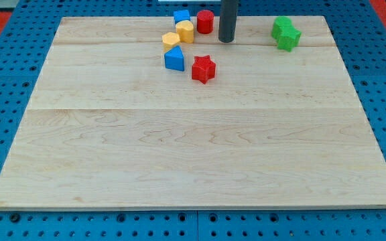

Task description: Move the yellow heart towards the top left of the board

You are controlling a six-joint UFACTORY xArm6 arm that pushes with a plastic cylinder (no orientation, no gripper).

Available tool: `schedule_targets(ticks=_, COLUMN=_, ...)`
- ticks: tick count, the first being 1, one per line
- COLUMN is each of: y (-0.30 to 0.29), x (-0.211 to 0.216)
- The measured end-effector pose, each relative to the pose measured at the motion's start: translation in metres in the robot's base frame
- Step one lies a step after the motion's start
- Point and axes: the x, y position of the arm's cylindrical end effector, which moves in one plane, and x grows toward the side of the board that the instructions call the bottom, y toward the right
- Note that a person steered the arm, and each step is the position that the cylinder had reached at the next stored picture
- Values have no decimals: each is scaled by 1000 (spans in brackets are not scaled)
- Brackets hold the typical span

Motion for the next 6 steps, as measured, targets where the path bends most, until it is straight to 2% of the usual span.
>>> schedule_targets(ticks=1, y=-17, x=-14)
schedule_targets(ticks=3, y=-66, x=-14)
schedule_targets(ticks=6, y=-157, x=2)
